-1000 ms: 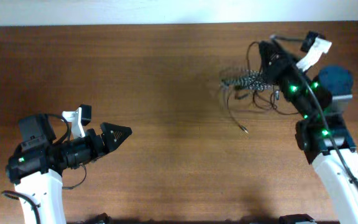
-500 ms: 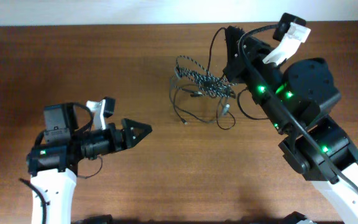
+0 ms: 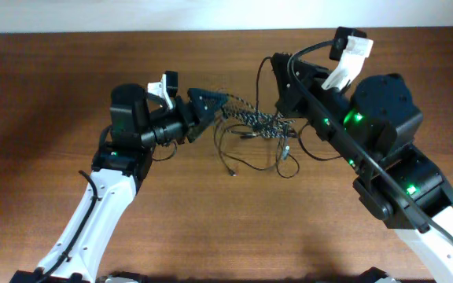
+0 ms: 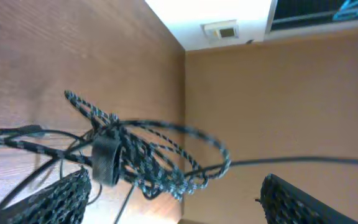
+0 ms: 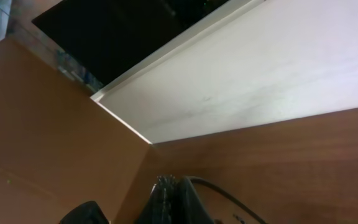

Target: Untangle cables

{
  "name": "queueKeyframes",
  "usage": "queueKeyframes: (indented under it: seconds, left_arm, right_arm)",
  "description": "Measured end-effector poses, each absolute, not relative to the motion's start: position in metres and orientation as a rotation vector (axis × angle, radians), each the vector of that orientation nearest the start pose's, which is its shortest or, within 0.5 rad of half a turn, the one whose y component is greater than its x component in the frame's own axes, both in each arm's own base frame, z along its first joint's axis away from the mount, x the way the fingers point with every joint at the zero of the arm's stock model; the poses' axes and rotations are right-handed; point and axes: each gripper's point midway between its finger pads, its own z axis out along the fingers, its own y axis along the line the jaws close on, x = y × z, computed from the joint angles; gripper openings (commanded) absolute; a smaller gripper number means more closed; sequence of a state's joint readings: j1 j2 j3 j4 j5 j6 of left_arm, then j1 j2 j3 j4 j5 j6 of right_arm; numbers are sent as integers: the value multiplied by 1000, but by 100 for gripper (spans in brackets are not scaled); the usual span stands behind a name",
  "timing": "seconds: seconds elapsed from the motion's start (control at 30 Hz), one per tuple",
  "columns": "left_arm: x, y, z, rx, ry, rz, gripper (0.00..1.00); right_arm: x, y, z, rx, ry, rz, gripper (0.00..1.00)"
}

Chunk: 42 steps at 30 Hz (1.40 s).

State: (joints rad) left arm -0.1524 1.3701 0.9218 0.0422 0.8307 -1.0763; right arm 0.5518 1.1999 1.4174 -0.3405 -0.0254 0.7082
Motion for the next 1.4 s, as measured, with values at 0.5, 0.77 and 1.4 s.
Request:
queueKeyframes:
  seconds: [0.5, 0.77, 1.4]
  left_arm:
    - [331, -222, 233, -714, 2355, -1793, 100]
    - [341, -198, 222, -728, 2344, -1691, 99]
    - [348, -184, 214, -1072, 2321, -1714, 99]
  right_arm:
    - [335, 206, 431, 154, 1813, 875, 4]
    - [349, 188, 423, 186, 1802, 704, 4]
    - [342, 217, 413, 73, 1863, 834, 4]
